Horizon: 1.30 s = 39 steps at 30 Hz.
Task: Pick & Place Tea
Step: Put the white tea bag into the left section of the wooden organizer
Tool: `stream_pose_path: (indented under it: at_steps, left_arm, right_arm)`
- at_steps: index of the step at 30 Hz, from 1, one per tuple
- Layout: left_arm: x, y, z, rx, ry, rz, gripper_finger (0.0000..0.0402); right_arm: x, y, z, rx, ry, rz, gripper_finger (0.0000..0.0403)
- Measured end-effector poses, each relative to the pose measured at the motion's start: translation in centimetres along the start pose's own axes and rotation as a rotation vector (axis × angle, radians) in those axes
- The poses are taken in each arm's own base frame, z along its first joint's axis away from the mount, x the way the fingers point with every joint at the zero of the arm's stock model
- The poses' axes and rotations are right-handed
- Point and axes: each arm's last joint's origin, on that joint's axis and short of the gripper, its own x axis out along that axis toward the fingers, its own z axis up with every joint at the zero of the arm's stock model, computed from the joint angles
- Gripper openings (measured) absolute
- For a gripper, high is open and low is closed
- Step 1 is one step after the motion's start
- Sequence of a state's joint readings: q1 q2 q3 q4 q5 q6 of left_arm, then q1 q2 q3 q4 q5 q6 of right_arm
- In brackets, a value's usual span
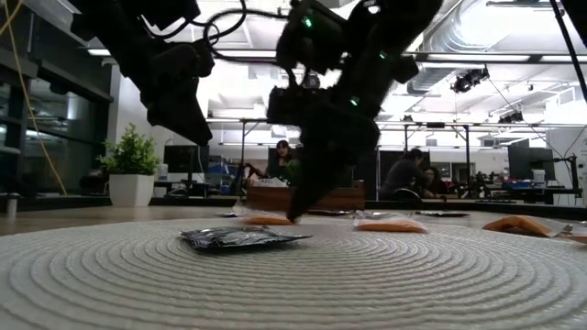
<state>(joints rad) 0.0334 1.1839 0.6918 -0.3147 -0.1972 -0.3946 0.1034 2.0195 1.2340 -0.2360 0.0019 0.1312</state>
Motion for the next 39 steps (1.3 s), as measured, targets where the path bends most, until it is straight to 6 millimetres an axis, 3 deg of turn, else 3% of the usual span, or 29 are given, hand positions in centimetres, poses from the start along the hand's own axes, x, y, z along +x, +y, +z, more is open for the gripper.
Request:
stream_pose_path:
  at_steps: [5,14,29,39]
  left_arm:
    - [0.0,0.0,0.1,-0.004,-0.008,-0.002,0.0154]
    - [0.0,-0.2,0.3,-0.077,-0.02,-0.04,0.0154]
    - [5.6,-1.4,-1.8,-0.598,0.288,-0.154,0.0154]
    - [6.1,-2.0,-0.9,-0.819,0.235,-0.218,0.0154]
  right_arm:
    - [0.5,0.2,-1.3,0.019,-0.015,0.015,0.0012]
    - [0.6,0.2,-1.1,0.02,-0.05,0.019,0.0012]
    - [0.7,0.1,-1.0,0.024,-0.065,-0.033,0.0012]
    - [0.7,0.0,-1.0,0.024,-0.069,-0.038,0.0012]
